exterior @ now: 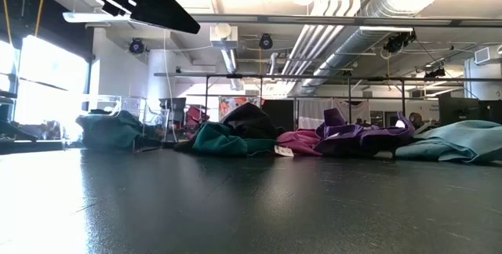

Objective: Sort towels by color in basket
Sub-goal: Put the brown towel into the bottom transparent bin

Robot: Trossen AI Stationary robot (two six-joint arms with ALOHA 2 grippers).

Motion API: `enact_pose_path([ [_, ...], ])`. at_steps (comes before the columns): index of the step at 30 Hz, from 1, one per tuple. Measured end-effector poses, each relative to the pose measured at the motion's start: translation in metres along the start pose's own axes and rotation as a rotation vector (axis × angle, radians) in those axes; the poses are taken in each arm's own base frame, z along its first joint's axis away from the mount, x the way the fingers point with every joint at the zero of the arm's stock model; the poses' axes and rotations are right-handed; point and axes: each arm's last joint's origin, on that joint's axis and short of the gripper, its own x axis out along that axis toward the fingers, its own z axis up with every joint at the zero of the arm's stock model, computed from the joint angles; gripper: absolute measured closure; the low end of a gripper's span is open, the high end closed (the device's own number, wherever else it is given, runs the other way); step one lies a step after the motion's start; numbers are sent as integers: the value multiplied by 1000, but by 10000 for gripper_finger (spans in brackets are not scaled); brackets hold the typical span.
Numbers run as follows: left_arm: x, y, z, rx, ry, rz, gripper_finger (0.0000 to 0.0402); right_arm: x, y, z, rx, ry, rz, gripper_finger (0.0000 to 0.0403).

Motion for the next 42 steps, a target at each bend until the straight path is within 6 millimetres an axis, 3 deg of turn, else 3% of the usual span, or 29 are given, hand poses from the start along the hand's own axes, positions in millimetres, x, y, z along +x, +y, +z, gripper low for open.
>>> enact_pose_path([
  [6, 2, 1, 1, -6, 3, -1, 348, 49, 4, 1, -12, 60, 50, 346],
  [9, 4, 1, 1, -10, 10, -14, 348, 58, 1, 6, -30, 45, 24, 346],
  [13, 7, 2, 1, -18, 18, -24, 348, 48, -6, 14, -73, -62, -75, 346],
  [19, 9, 4, 2, -22, 22, -22, 348, 3, -8, 16, -122, -115, -132, 346],
  [22, 9, 3, 1, -22, 23, -27, 348, -13, -7, 13, -133, -126, -91, 346],
  [26, 9, 3, 1, -21, 27, -38, 348, -15, -6, 10, -96, -197, 11, 346],
  [30, 9, 3, 1, -21, 27, -38, 348, 4, -1, 4, -78, -205, 121, 346],
  [38, 9, 3, 1, -21, 27, -39, 348, 68, -7, -2, -14, -75, 159, 346],
  [42, 9, 3, 1, -21, 27, -39, 348, 69, -7, -3, -20, -46, 144, 346],
])
